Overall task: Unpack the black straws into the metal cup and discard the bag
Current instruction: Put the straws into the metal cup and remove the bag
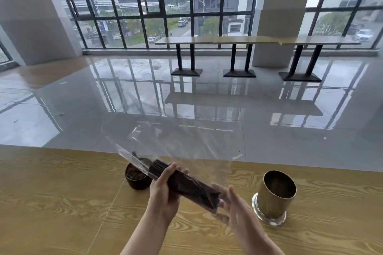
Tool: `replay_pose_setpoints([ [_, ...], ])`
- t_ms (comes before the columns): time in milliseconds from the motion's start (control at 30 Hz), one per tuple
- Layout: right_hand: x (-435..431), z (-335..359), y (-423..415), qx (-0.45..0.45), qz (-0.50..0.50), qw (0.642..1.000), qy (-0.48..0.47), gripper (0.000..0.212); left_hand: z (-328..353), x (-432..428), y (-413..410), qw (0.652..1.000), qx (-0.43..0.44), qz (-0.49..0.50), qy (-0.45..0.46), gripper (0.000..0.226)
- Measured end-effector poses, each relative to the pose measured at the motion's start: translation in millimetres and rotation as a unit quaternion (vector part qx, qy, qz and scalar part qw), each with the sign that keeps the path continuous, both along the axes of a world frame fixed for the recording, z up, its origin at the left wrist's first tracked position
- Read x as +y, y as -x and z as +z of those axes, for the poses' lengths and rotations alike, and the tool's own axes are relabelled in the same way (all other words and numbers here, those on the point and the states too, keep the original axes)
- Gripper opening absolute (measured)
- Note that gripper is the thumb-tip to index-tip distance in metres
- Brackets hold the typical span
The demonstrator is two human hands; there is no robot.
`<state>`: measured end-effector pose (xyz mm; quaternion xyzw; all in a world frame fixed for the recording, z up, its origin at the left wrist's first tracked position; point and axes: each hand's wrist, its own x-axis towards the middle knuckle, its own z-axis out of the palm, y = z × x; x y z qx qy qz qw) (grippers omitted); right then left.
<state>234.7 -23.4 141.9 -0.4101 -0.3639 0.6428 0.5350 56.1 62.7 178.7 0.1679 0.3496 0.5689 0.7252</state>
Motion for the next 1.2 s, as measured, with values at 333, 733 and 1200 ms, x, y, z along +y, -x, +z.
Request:
replay_pose_setpoints([
  [333, 1.8, 38.9, -4.5, -0.144, -0.244, 0.951, -0.122, 0.036, -17.1, 12.0, -28.6, 1.0, 0.016, -0.014, -0.008, 0.057],
  [733, 1.8, 65.9, -59.8, -0.112, -0.393, 0.902, -0.139, 0.009, -39.6, 1.0, -61.1, 0.967, -0.192, -0.157, -0.053, 0.055],
  [1200, -87.4, 79.4, -166.5, -0.2, -0.558, 0.79, -0.155, 0.009, -35.4, -49.7, -222.4, 0.923, -0.24, -0.299, 0.034, 0.049],
])
